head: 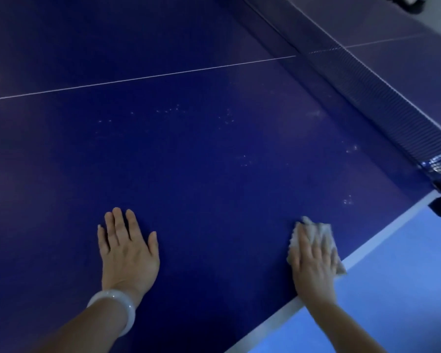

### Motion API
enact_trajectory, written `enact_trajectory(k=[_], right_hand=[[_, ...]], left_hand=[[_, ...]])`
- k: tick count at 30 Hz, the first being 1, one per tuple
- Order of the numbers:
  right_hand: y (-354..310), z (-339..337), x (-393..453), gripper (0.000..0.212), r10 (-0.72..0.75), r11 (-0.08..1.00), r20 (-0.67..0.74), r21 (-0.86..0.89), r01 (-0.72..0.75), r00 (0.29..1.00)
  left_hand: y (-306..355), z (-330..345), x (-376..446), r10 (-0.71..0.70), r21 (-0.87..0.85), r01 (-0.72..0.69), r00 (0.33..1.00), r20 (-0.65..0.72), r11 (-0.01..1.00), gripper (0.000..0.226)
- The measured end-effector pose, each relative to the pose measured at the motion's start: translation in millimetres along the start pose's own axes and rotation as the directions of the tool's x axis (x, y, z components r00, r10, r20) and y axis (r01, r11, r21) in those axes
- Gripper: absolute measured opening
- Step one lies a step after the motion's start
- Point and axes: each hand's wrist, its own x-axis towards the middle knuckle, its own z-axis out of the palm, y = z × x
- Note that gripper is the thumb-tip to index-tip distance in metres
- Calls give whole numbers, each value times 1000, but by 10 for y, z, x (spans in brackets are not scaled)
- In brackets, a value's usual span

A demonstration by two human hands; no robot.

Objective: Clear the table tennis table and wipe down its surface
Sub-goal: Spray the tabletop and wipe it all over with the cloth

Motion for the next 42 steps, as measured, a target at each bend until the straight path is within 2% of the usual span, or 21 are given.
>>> enact_trajectory(k=[1, 3, 4, 6, 8, 10, 13, 17, 20, 22, 25, 27, 28, 30, 32, 33, 35, 36, 38, 40, 42], right_hand=[[-12, -6, -13, 52, 147, 988, -12, 50, -146, 989], [-197, 54, -112, 54, 192, 980, -21, 52, -191, 981], [-343, 86, -207, 58, 120, 991, -20, 60, -118, 993], [-554, 135, -453, 63, -144, 987, 38, 82, 141, 989], [-563, 153, -660, 64, -397, 915, 46, 95, 392, 917], [-457, 154, -722, 64, -479, 872, 15, 120, 474, 877], [-411, 144, -714, 64, -456, 884, 14, 124, 450, 890], [-429, 137, -727, 67, -456, 885, 42, 133, 447, 889], [-400, 152, -691, 70, -438, 893, 48, 141, 428, 898], [-332, 171, -645, 70, -417, 901, 36, 150, 407, 908], [-25, 97, -386, 66, -329, 939, 20, 115, 325, 944], [313, 27, -99, 59, -156, 986, -9, 54, 157, 988], [483, -27, 56, 57, -18, 999, -9, 31, 19, 1000], [705, -99, 305, 55, 253, 965, -6, 65, -252, 967], [699, -107, 392, 58, 324, 938, -3, 133, -321, 946], [603, -90, 383, 60, 262, 957, -5, 129, -259, 965], [349, -17, 240, 63, -14, 994, 0, 110, 14, 1000], [246, 29, 115, 64, -192, 975, 11, 119, 190, 981], [238, 52, -78, 60, -492, 867, 61, 132, 481, 869], [524, -12, 24, 56, -594, 801, 29, 108, 589, 804], [891, -84, 226, 51, -480, 875, -51, 33, 482, 876]], left_hand=[[-3, 0, -2, 1, -5, -2, 1000, -7, 1000, 71], [3, -9, -5, 2, -4, -2, 1000, -13, 1000, 70], [4, -10, -2, 2, -6, -3, 1000, -11, 1000, 70], [8, -23, -7, 2, -15, -2, 1000, 0, 1000, 69], [11, -42, -20, 3, -7, -2, 1000, 15, 1000, 69], [25, -72, -10, -10, 10, 10, 999, 45, 1000, 68], [240, -121, 36, 19, -19, -18, 997, 70, 1000, 62], [1040, -100, -43, 255, -47, -253, 966, 39, 966, 62], [1664, 13, -144, 132, -50, -127, 986, 104, 991, 70], [1886, 83, -188, 15, -35, -11, 993, 117, 999, 74], [1961, 178, -213, -27, -35, 29, 998, 52, 999, 74], [1956, 210, -214, -33, -22, 35, 998, 48, 999, 74], [1955, 219, -213, -37, -13, 38, 997, 60, 999, 75], [1965, 235, -201, -50, 7, 50, 996, 69, 999, 75], [1978, 233, -199, -69, 17, 68, 995, 76, 998, 75], [1980, 232, -197, -70, 21, 69, 995, 70, 997, 75], [1974, 239, -193, -67, 22, 66, 996, 57, 998, 75], [1975, 243, -193, -67, 21, 66, 996, 54, 998, 75], [1971, 241, -195, -65, 19, 64, 997, 42, 998, 74], [1982, 247, -193, -63, 16, 62, 998, 30, 998, 74], [1995, 243, -192, -66, 31, 65, 997, 31, 997, 75]])
